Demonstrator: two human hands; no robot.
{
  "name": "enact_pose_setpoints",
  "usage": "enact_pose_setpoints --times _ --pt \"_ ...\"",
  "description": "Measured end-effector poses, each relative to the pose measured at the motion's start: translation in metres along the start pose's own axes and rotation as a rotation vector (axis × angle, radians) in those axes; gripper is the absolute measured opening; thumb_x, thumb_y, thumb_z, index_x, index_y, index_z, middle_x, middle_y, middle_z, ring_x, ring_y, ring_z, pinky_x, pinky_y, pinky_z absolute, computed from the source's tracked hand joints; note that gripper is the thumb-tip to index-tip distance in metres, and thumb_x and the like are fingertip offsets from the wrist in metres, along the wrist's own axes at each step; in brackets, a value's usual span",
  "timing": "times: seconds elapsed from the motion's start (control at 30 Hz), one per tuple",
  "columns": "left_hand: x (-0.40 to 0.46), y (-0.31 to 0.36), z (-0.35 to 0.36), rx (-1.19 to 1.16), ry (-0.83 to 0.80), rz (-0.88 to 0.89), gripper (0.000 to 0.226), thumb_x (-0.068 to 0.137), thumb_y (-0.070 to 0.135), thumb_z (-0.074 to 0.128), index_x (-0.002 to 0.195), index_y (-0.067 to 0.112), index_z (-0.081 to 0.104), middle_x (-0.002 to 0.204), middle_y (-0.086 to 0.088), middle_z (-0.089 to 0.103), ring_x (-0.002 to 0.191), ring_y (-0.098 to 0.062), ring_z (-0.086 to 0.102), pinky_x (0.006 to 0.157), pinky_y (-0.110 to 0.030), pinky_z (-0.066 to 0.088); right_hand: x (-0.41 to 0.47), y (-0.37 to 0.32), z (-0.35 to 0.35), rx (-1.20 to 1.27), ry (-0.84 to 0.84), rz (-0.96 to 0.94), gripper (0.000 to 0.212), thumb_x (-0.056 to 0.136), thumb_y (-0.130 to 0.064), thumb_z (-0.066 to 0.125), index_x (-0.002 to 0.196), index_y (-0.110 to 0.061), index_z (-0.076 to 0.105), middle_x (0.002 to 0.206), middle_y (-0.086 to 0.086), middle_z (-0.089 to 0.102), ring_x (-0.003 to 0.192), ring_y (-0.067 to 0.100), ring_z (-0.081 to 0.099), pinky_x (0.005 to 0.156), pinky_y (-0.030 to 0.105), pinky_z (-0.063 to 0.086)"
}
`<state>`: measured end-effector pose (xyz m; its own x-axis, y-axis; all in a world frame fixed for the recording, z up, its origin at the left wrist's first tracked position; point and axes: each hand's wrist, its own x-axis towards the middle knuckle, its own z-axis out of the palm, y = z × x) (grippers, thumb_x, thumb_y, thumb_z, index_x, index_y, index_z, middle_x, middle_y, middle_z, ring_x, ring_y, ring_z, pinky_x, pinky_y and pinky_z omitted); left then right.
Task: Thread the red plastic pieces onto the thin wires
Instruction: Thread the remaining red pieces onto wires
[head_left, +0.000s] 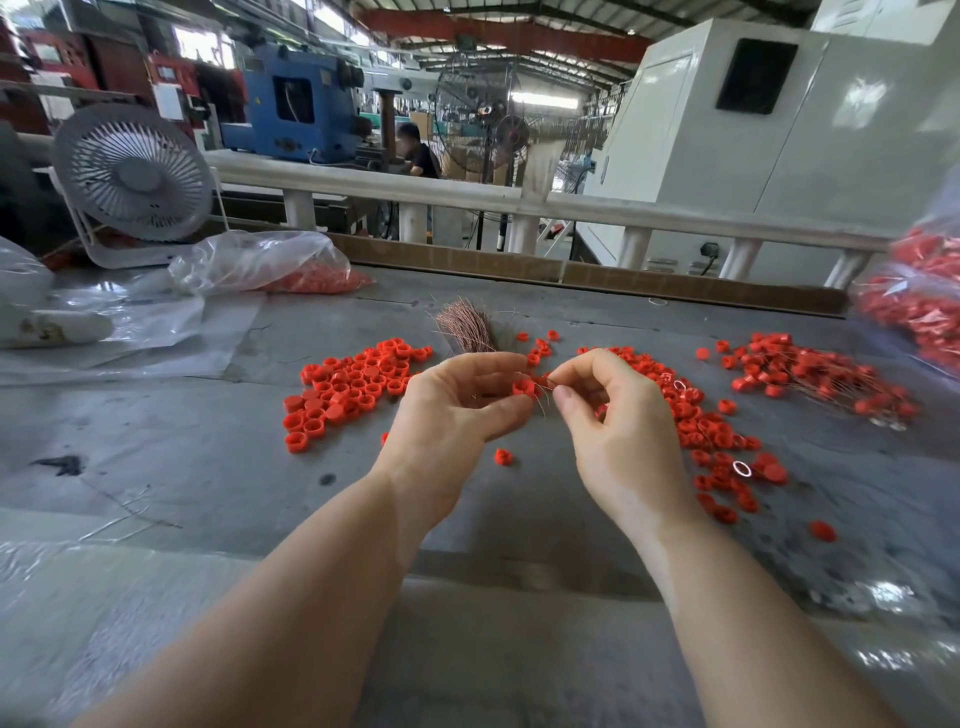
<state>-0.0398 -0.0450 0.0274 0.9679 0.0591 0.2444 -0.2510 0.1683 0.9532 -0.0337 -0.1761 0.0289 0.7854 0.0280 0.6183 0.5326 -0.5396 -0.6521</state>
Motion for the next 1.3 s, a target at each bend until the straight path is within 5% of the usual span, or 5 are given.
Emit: enact_pose_setpoints --times 0.37,1.03,1.3 --pt "0.0005 0.0009 0.0002 0.027 -0.013 0.056 0.029 0.076 -0.01 0.066 0.088 0.016 0.07 0.075 0.007 0.073 0.076 -0.002 0.067 0.073 -0.011 0.05 0.0015 0.0012 0.0005 0.039 -0.003 -0.003 0.027 0.086 0.0 0.057 0.078 -0.026 0.058 0.071 -0.015 0.059 0.067 0.0 0.053 0.063 0.01 0.04" --pt "-0.0011 0.002 -0.0012 0.08 0.0 0.1 0.029 0.074 -0.01 0.068 0.085 0.017 0.069 0.072 0.007 0.072 0.07 -0.006 0.066 0.068 -0.017 0.054 0.0007 0.0008 -0.0004 0.018 0.004 -0.092 0.017 0.083 0.002 0.061 0.08 -0.014 0.068 0.077 -0.004 0.06 0.067 0.002 0.048 0.063 0.011 0.033" --pt "0.0013 -0.0008 -0.001 -0.094 -0.053 0.014 0.029 0.081 -0.01 0.059 0.088 0.016 0.07 0.078 -0.001 0.073 0.077 -0.01 0.069 0.074 -0.019 0.055 0.001 0.0007 -0.0011 0.007 -0.002 -0.117 0.019 0.083 0.002 0.063 0.081 -0.017 0.069 0.077 -0.009 0.059 0.073 0.004 0.052 0.066 0.009 0.035"
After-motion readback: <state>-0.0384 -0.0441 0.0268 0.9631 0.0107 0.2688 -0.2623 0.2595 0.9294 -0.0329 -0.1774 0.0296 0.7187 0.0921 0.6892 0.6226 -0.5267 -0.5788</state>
